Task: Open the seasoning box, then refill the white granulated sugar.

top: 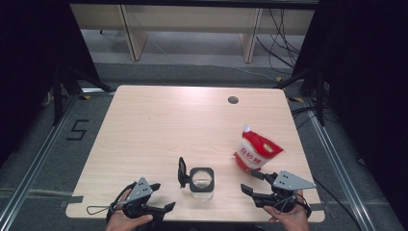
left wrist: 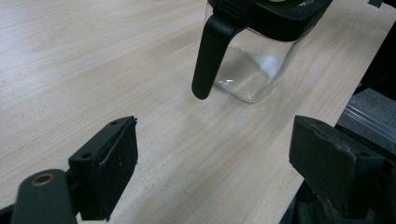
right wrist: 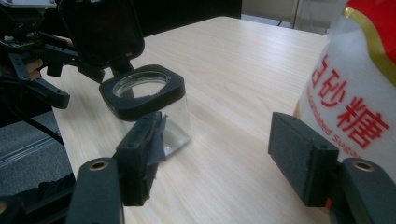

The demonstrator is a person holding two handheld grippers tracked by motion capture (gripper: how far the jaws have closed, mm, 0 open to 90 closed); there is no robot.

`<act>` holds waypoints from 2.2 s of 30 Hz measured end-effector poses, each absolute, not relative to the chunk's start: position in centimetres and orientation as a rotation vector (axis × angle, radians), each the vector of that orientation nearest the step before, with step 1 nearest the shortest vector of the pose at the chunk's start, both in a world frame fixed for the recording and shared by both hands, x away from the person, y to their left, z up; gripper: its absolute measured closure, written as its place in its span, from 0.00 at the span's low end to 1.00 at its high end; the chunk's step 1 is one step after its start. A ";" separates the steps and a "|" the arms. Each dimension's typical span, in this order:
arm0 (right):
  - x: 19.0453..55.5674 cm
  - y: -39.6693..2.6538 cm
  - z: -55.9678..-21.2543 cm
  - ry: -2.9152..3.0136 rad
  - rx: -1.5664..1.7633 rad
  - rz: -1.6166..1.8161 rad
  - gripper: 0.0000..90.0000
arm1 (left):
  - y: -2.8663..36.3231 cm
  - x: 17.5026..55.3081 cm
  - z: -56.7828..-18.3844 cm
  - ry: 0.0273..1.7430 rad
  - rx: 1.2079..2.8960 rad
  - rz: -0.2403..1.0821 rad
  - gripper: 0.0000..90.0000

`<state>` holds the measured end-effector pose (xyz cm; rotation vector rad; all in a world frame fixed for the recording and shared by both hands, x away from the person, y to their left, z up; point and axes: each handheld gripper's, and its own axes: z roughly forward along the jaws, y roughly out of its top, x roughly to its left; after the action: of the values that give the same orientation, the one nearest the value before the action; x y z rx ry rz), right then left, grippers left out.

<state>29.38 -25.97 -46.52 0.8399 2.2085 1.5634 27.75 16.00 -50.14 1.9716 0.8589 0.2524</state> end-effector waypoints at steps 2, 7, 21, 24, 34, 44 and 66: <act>29.0 -26.2 -46.6 2.194 0.898 1.559 0.38 | 15.9 27.7 -50.2 0.862 1.950 0.245 0.17; 29.0 -27.0 -46.8 2.193 0.915 1.555 0.35 | 16.1 27.6 -50.1 0.833 1.983 0.280 0.17; 28.7 -29.6 -47.4 2.143 1.074 1.488 0.25 | 16.0 27.2 -50.1 0.855 1.963 0.287 0.17; 29.1 -30.1 -47.5 2.121 1.062 1.478 0.23 | 16.0 27.1 -50.2 0.848 1.993 0.288 0.17; 29.7 -30.8 -48.1 2.093 1.108 1.483 0.21 | 15.9 27.1 -50.4 0.848 1.986 0.280 0.17; 30.7 -31.4 -48.4 2.046 1.044 1.460 0.19 | 15.7 27.2 -50.3 0.884 1.950 0.277 0.17; 35.0 -30.6 -49.6 2.078 0.957 1.460 0.17 | 15.8 27.2 -50.6 0.870 1.974 0.280 0.17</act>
<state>34.99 -30.58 -49.64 0.9573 2.0775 1.4598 27.21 15.79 -50.56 1.9739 0.8699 0.2797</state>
